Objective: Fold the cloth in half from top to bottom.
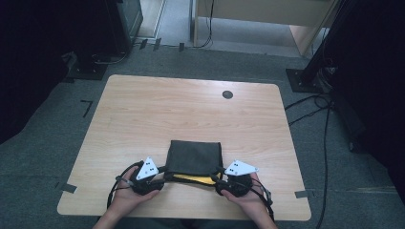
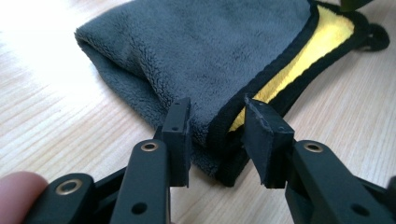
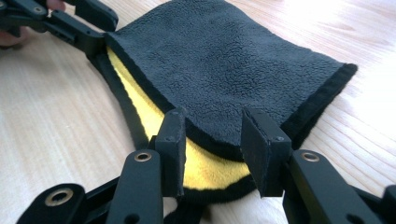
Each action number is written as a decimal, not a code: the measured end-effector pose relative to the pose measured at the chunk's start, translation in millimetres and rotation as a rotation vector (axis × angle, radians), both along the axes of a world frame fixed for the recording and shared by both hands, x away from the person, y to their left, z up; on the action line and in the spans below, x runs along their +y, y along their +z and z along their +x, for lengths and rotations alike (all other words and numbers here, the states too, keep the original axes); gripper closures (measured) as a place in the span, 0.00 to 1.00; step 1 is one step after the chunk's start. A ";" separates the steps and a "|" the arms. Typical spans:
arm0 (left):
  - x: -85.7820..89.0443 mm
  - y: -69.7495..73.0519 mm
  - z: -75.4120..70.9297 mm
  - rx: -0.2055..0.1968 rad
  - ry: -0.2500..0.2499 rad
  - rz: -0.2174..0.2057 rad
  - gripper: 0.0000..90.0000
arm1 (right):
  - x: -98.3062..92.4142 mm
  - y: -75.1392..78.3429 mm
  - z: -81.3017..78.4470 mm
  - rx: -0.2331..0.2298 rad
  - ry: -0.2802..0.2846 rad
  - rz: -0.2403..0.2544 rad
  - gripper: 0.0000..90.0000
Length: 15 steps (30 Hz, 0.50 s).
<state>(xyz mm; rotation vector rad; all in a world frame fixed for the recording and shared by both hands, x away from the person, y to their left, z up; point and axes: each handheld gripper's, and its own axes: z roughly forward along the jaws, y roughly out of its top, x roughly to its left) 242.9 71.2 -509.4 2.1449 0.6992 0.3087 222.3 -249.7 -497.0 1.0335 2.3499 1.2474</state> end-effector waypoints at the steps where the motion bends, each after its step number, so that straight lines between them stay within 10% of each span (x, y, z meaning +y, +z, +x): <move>1: -0.2 -0.3 0.0 0.000 0.003 0.003 0.71 | 1.4 -3.7 2.4 -0.001 0.001 -0.012 0.67; 8: 2.4 0.5 1.0 0.007 0.017 -0.007 0.77 | 9.9 -14.9 3.4 -0.048 0.001 -0.115 0.78; 15: 4.0 2.5 1.1 0.004 0.026 -0.020 0.80 | 9.0 -8.7 3.6 -0.057 -0.012 -0.079 1.00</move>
